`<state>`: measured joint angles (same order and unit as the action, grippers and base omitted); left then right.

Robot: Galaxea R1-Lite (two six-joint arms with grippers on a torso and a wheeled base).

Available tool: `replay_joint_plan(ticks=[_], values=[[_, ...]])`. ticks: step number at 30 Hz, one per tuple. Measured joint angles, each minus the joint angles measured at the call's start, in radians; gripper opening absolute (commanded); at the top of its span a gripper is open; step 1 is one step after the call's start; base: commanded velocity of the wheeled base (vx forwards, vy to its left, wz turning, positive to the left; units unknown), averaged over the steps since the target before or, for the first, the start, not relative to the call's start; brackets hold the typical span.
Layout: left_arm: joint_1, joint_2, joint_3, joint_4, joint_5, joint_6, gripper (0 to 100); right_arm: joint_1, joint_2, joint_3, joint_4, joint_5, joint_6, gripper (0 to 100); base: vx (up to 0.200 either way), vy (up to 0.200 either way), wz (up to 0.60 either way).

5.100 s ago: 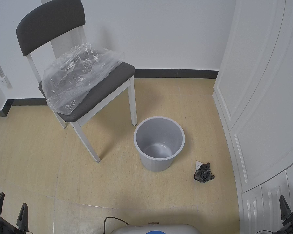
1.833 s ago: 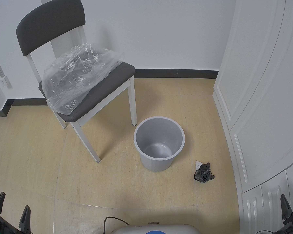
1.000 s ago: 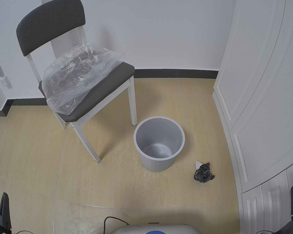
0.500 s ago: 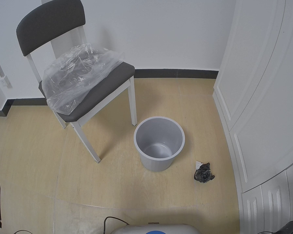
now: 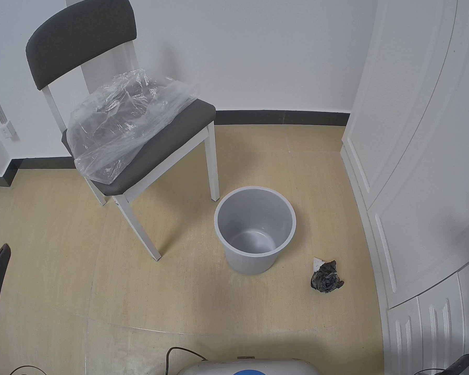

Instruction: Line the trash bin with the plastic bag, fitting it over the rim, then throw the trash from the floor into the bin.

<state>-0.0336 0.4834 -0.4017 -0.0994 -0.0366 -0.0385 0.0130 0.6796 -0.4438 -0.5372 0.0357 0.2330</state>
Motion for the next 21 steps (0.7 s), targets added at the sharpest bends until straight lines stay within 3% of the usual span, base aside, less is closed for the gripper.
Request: replay_joint_plan(ticks=[5, 8, 15, 21], values=[[0.005, 0.143, -0.059, -0.002, 0.05, 0.04, 100, 0.033, 0.138, -0.038, -0.072, -0.026, 0.025, 100, 0.0, 0.0, 0.0], [0.006, 0.203, -0.081, -0.002, 0.061, 0.05, 100, 0.092, 0.199, -0.069, -0.084, -0.095, 0.041, 100, 0.0, 0.0, 0.0], [0.01, 0.301, -0.12, -0.003, 0.073, 0.056, 100, 0.306, 0.343, -0.14, -0.144, -0.361, 0.083, 100, 0.0, 0.0, 0.0], [0.008, 0.379, -0.151, -0.002, 0.08, 0.059, 100, 0.419, 0.471, -0.15, -0.238, -0.421, 0.092, 100, 0.0, 0.0, 0.0]])
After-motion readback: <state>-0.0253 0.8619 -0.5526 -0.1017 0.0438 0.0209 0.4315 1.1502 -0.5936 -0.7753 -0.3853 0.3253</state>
